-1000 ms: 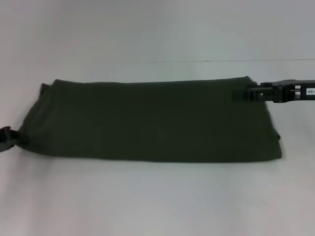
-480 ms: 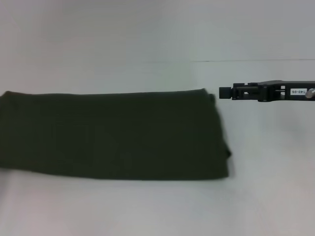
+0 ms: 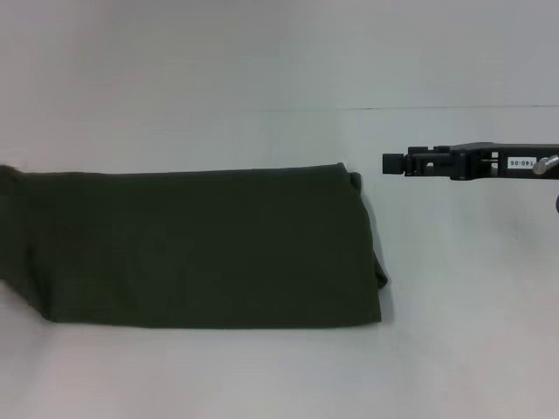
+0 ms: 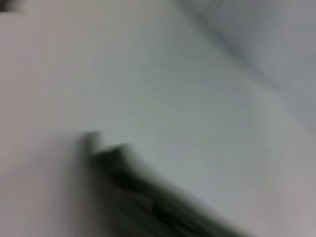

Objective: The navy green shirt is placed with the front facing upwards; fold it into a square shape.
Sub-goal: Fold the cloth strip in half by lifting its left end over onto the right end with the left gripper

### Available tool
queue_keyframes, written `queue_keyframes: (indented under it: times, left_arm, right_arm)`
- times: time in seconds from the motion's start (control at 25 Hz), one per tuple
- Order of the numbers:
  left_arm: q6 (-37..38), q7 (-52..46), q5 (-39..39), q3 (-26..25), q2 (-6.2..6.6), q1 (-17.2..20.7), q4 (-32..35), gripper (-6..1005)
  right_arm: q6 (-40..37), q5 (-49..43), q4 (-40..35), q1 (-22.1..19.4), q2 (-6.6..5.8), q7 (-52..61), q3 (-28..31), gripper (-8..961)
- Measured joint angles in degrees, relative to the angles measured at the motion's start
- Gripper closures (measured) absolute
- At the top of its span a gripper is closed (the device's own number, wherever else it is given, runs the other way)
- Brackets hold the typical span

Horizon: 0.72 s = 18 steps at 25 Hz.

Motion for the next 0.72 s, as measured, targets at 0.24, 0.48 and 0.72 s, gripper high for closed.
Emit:
queue_keyframes:
  times: [0.24,0.48,0.72]
  left_arm:
    - [7.11,4.76,-15.52,7.25,-3.12,-5.10,-5.21,966]
    - [2.14,14.61,-24.85,20.36,-7.14,-12.47,-22.05,965]
    - [-10.20,33.45,-28.54,20.64,-7.42,-17.04,-49.43,961]
  right_arm:
    - [-1.00,2.77,-0.08,-3.00,-1.08,-0.59,0.12,54]
    - [-4.73,4.05,-0.56,-6.95,-3.79,-1.61,0.22,53]
    - [-5.86,3.85,-0.53,-7.97,-5.56,-2.02,-0.17,53]
